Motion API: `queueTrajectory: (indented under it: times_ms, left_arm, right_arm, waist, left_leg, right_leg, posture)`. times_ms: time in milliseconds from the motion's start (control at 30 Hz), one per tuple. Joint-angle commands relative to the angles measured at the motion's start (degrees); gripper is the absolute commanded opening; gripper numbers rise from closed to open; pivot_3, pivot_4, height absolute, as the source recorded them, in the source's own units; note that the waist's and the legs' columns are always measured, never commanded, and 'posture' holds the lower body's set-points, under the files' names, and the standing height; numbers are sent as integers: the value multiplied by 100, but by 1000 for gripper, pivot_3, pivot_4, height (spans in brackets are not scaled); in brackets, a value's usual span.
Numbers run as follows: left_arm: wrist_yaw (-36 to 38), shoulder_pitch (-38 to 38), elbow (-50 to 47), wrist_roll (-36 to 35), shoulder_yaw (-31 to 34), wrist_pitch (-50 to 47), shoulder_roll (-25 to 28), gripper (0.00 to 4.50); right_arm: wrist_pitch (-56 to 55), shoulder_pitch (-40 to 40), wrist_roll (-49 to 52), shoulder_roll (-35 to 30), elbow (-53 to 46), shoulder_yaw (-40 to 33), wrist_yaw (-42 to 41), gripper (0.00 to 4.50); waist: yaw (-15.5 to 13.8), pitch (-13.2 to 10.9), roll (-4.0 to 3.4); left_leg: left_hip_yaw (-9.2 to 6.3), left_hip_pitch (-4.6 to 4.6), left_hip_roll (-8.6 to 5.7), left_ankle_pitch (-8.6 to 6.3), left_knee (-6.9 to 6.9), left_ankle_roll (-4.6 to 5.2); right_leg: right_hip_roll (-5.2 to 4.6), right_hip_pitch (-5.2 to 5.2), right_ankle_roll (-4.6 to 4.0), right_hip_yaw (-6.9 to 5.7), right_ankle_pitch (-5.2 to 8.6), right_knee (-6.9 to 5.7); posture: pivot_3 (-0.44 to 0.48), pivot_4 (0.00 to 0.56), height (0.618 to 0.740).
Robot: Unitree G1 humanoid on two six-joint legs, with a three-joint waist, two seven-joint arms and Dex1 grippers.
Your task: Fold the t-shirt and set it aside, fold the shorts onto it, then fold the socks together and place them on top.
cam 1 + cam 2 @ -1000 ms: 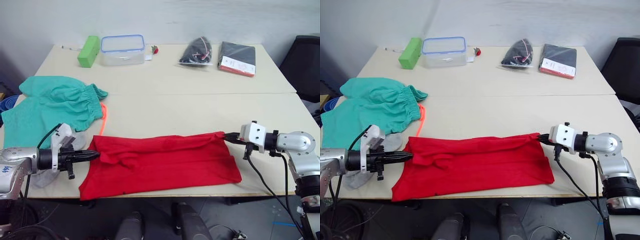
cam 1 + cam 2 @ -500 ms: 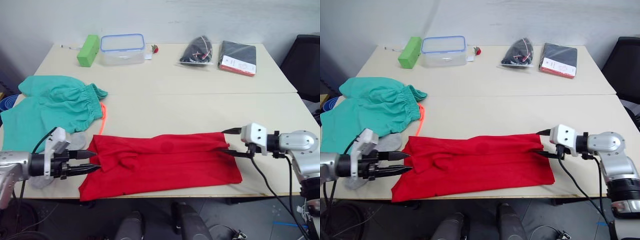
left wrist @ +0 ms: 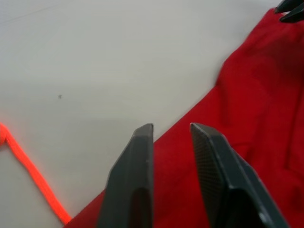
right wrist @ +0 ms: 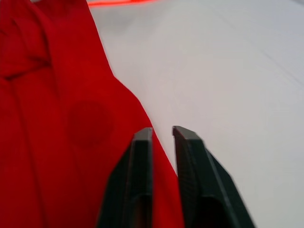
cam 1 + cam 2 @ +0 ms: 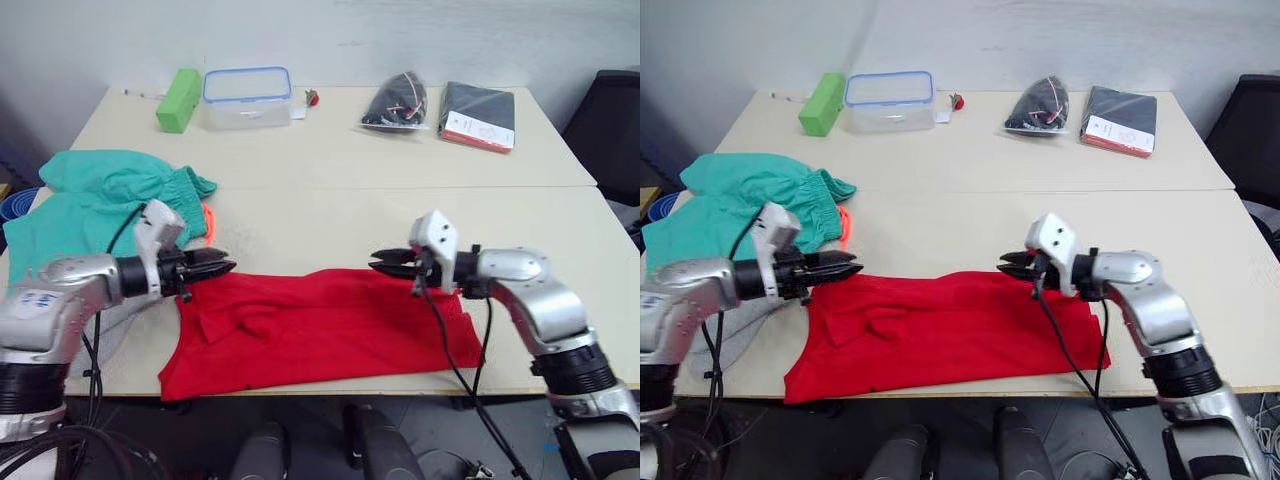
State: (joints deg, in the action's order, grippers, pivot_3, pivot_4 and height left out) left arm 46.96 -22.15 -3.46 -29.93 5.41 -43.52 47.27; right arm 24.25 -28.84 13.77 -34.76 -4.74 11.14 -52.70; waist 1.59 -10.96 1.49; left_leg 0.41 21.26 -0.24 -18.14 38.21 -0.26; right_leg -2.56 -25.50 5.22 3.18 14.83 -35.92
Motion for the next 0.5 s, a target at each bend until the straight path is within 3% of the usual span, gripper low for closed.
queueTrajectory:
  times_ms: [33,67,233,500]
  left_arm:
    - [-52,-19,-166,310,-279,287,-152,219]
    - [-59,46,-205,411,-383,336,-192,51]
    - [-359,227,-40,1035,-774,550,-296,51]
    - [-721,616,261,1402,-578,848,-441,51]
  right_arm:
    - [146,112,-374,173,-345,325,336,0]
    - [247,163,-513,259,-344,410,514,0]
    - [562,523,-998,378,-298,517,1150,0]
    - [871,1239,-997,-266,-22,-648,1710,0]
  waist:
    - [-2,1,2]
    - [-4,1,2]
    - [-2,2,3]
    - [-17,41,21]
  left_leg:
    - [0,1,0,-1,0,2]
    - [0,2,0,-2,0,3]
    - [-2,1,0,-2,0,4]
    - [-12,-38,-1,-1,0,8]
  right_leg:
    - [-2,0,0,1,0,0]
    - [-3,0,0,3,0,-1]
    - [-5,0,1,5,-1,1]
    - [-10,47,1,5,0,8]
  posture:
    - [0,150,740]
    - [0,150,740]
    - [0,150,740]
    - [0,150,740]
